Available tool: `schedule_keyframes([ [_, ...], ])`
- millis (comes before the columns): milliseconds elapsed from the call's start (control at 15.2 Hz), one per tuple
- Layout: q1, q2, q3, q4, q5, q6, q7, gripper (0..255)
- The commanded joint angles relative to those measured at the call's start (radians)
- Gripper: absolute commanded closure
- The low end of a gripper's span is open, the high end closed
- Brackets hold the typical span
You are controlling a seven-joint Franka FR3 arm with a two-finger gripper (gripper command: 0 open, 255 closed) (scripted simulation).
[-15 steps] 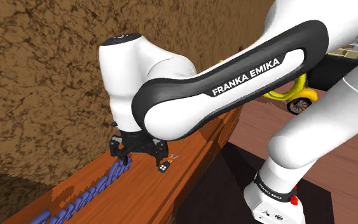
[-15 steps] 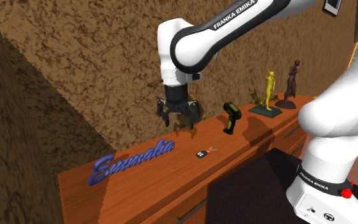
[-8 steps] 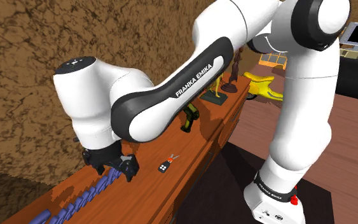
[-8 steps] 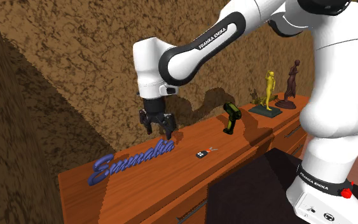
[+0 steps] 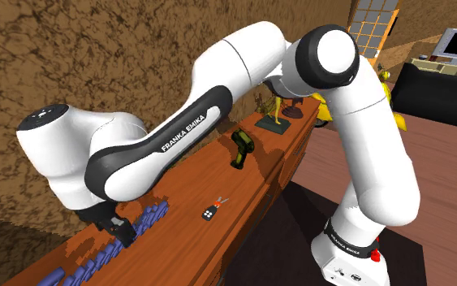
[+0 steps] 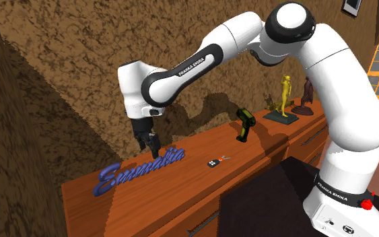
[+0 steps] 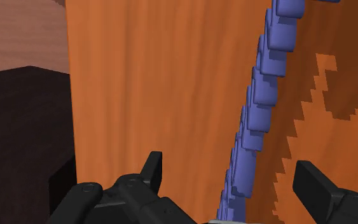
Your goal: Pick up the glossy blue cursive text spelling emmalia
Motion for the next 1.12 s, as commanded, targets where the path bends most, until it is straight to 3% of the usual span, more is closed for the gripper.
schedule_keyframes([
  [0,0.068,0.081,-0.052,0.107,-0.024,-0.022,0.055,0],
  [132,0.104,0.129,-0.08,0.177,-0.033,-0.038,0.079,0],
  [726,0.121,0.185,-0.112,0.169,-0.068,0.021,0.099,0],
  [792,0.12,0.185,-0.113,0.17,-0.068,0.021,0.098,255],
  [1056,0.121,0.186,-0.113,0.172,-0.068,0.02,0.098,255],
])
